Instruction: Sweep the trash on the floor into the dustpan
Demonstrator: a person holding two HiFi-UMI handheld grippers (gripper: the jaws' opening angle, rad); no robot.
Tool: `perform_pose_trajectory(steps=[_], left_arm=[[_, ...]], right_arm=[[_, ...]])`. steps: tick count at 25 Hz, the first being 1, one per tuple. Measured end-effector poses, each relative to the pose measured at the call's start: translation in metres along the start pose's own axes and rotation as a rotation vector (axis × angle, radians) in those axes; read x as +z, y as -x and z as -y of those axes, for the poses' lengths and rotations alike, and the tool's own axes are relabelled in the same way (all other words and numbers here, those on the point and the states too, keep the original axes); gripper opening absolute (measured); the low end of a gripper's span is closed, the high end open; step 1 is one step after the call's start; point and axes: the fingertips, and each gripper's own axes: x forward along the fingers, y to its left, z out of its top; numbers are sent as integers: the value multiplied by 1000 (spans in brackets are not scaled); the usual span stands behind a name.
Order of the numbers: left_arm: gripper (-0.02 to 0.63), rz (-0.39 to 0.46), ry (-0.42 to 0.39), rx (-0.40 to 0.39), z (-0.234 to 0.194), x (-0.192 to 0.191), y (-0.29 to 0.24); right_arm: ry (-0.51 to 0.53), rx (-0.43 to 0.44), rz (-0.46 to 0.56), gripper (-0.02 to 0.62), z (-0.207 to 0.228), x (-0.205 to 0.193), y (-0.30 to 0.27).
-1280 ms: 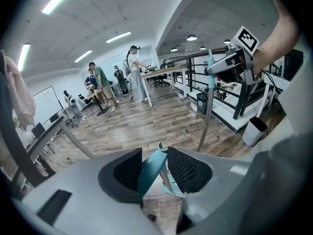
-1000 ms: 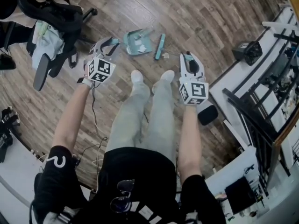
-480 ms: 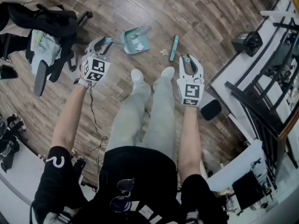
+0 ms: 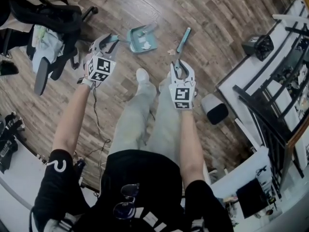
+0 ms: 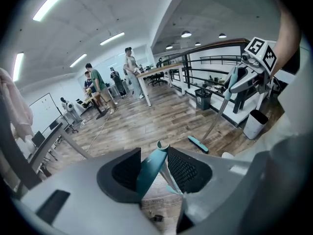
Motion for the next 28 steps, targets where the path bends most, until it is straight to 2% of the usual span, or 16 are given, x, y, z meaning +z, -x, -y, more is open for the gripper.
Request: perform_pose_trajectory(steps=[3,9,16,18,20,25,28], left_arm=[[155,2,1,1,0,0,0],[156,5,1,7,-1,-2,-1],[156,2,3,4,0,0,1],[156,1,4,6,1,0,2],[156,1,5,7,2,0,2],[156,5,6,12,2,0,2],[156,11,4,15,3,0,4]], right_arm=[[43,4,-34,94,5,-8,11],[170,86,-116,89,-6,-25,30],[209,167,-130,91,-31,-23,33],[166,171,-118,94,-36,-20,30],[75,147,-89,100,-33,-13,26],[-194,14,33,107,-7,16,5],[-270,-45,74,109,4,29,-7]])
